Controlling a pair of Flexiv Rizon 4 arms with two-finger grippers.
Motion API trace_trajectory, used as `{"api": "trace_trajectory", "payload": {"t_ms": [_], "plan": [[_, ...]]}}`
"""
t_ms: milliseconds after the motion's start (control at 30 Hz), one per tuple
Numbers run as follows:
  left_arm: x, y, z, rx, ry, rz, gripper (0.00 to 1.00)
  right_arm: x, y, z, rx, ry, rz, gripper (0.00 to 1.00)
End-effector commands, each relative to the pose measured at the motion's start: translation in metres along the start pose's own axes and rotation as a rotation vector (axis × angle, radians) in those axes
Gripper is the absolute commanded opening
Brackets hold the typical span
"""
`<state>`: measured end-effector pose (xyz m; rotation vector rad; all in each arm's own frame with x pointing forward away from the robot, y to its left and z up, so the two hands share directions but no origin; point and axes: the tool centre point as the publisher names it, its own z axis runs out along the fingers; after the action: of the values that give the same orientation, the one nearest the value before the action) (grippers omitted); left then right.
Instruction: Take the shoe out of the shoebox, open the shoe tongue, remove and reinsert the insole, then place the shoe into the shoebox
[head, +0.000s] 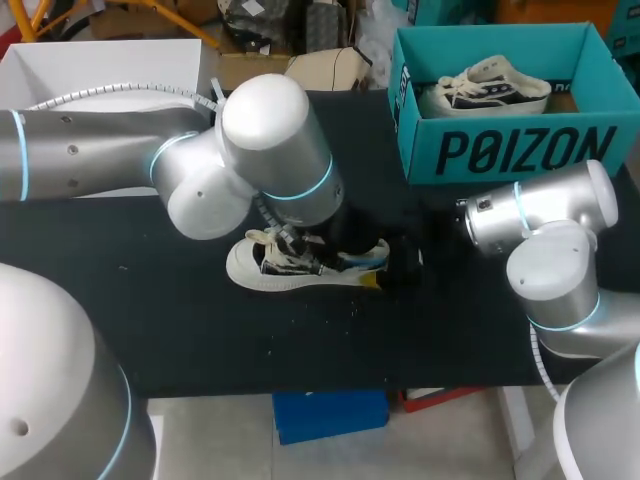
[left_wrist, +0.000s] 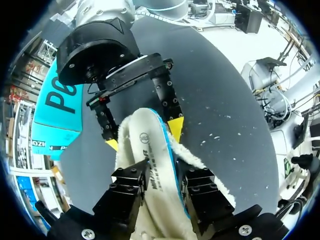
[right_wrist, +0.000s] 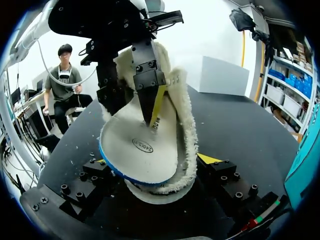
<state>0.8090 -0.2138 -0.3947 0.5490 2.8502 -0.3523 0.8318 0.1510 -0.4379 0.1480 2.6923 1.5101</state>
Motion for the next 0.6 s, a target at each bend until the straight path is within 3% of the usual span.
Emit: {"api": "trace_trajectory", "payload": {"t_ms": [33, 600], "plan": [[-0.007, -0.003, 0.007, 0.005, -0.008, 0.008, 0.33, -0.002, -0.003, 0.001, 0.001, 0.0, 0.001, 0.0], [-0.019, -0.017, 0.01, 0.025, -0.033, 0.022, 0.22, -0.002, -0.003, 0.001, 0.001, 0.0, 0.001, 0.0]]}}
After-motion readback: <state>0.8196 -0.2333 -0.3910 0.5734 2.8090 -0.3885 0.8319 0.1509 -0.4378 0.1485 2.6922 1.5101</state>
